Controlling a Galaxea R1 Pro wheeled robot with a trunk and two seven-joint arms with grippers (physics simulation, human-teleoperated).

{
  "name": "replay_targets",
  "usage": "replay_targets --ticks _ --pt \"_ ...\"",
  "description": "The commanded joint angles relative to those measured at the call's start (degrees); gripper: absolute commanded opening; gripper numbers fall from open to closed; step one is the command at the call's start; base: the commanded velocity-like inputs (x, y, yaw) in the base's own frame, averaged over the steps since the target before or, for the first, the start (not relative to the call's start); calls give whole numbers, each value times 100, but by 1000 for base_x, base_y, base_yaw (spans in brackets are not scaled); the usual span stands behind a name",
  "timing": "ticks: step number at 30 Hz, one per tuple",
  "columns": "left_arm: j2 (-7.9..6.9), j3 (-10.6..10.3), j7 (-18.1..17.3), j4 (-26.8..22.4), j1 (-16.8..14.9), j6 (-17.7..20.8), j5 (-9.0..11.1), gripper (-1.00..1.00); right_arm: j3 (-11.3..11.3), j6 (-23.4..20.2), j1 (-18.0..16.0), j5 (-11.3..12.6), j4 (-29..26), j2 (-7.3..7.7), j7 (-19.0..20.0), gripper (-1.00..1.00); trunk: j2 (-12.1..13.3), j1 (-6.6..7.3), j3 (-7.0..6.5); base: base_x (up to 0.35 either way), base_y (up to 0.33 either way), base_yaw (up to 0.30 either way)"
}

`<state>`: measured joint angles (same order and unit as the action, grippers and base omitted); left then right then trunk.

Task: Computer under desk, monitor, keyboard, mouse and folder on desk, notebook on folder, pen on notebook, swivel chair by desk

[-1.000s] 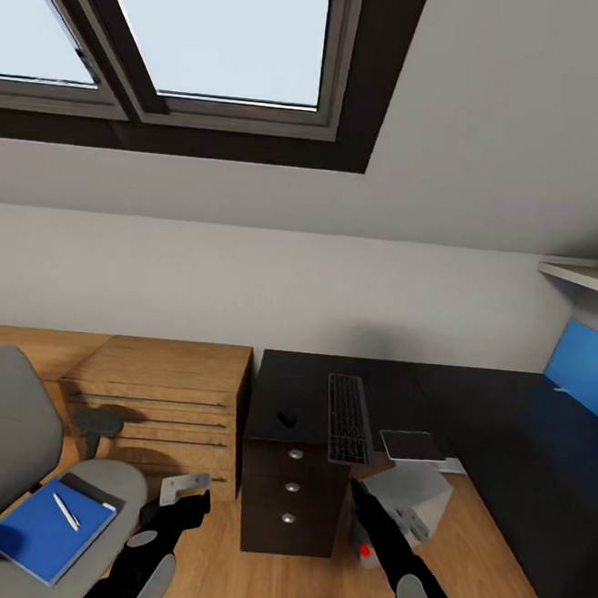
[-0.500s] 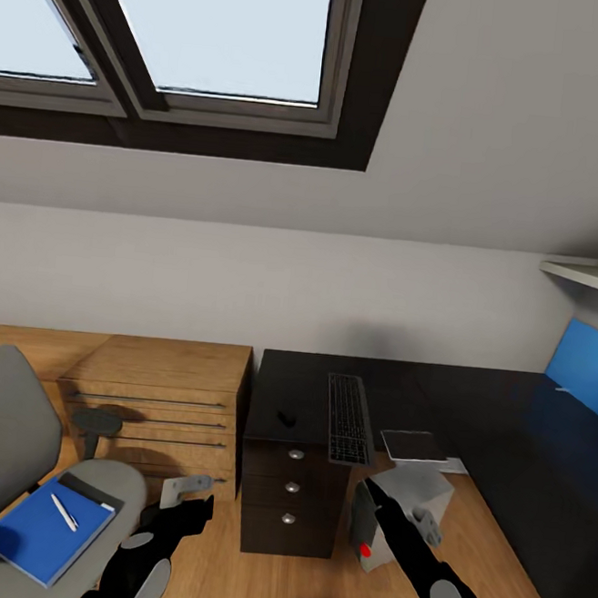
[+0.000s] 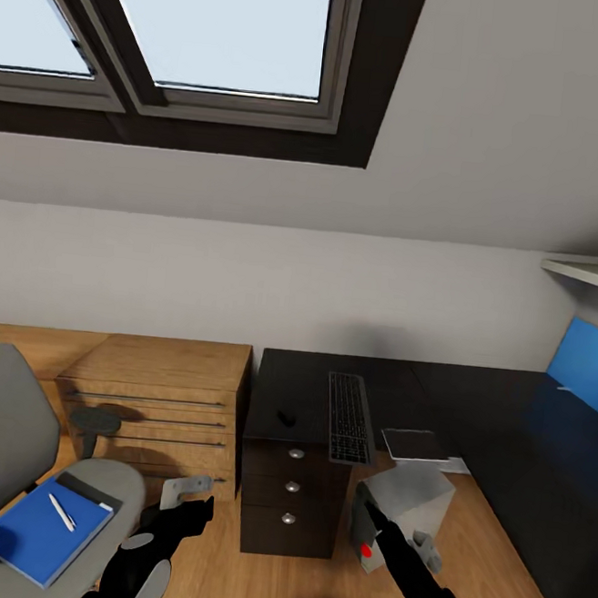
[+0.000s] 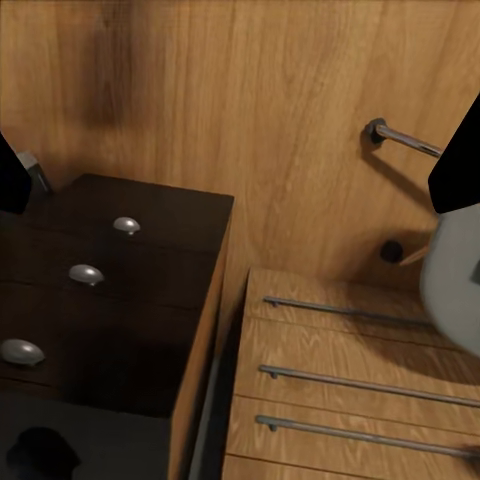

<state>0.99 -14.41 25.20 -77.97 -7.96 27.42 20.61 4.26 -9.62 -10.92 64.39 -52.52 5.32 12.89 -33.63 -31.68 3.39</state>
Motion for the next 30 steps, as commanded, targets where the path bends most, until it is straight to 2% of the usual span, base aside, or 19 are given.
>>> replay_targets --ticks 1,3,11,18,22,27,28,30 --pt "-2 -9 57 -7 -5 15 61 100 10 -11 -4 53 146 1 231 100 -52 -25 30 0 0 0" --pt "-3 -9 108 -7 -4 28 64 100 22 45 -10 39 456 -22 626 100 -132 -69 66 0 0 0" --pt "5 -17 276 -7 20 34 66 100 31 286 -61 28 862 -39 840 100 -453 -245 209 0 0 0" --pt "6 -21 300 -7 23 35 63 100 37 651 -856 15 2316 -33 926 100 -734 -398 335 0 0 0" --pt "6 -26 301 -7 23 35 62 100 43 758 -1066 7 2678 -28 1048 100 -894 -486 407 0 0 0" --pt "14 -47 301 -1 23 35 58 100 48 756 -1119 12 2751 -18 1262 100 -1095 -596 497 0 0 0" --pt "14 -56 301 1 23 35 58 100 49 735 -1121 16 2744 -15 1504 100 -1135 -618 515 0 0 0" --pt "15 -59 301 1 23 35 57 100 49 730 -1122 19 2700 -13 1625 100 -1215 -662 550 0 0 0"
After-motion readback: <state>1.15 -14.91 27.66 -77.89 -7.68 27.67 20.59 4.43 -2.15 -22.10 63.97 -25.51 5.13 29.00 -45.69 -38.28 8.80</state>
